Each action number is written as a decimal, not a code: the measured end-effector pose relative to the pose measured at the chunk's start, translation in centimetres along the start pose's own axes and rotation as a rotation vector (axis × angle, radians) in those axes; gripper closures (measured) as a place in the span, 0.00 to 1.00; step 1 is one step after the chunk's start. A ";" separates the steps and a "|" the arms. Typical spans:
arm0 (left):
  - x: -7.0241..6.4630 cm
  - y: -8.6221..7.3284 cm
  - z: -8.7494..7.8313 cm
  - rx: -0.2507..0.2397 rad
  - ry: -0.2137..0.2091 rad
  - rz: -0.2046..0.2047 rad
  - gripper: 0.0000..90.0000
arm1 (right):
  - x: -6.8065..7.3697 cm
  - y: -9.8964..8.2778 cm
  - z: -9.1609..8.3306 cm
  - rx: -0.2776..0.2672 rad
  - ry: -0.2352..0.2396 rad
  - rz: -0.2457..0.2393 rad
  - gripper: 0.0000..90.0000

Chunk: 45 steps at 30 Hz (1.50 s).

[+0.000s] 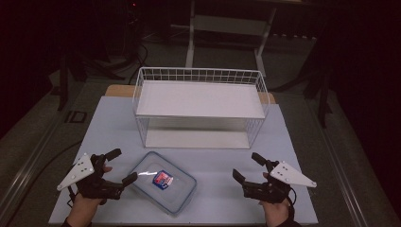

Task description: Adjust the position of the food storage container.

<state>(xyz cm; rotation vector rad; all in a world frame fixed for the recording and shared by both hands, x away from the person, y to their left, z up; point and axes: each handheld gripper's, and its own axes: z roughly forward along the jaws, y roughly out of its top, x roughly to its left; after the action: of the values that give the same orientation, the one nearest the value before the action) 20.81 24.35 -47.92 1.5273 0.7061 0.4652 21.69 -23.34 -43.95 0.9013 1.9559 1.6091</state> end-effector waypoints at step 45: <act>-0.1 -0.6 0.7 0.051 -0.015 0.044 0.00 | 14.3 -5.9 8.9 0.480 0.505 -0.155 1.00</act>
<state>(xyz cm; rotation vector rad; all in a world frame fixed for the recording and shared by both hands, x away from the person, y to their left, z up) 21.09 23.78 -48.53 1.5953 0.6783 0.4718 16.95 -7.57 -50.77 0.5044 2.7651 1.3911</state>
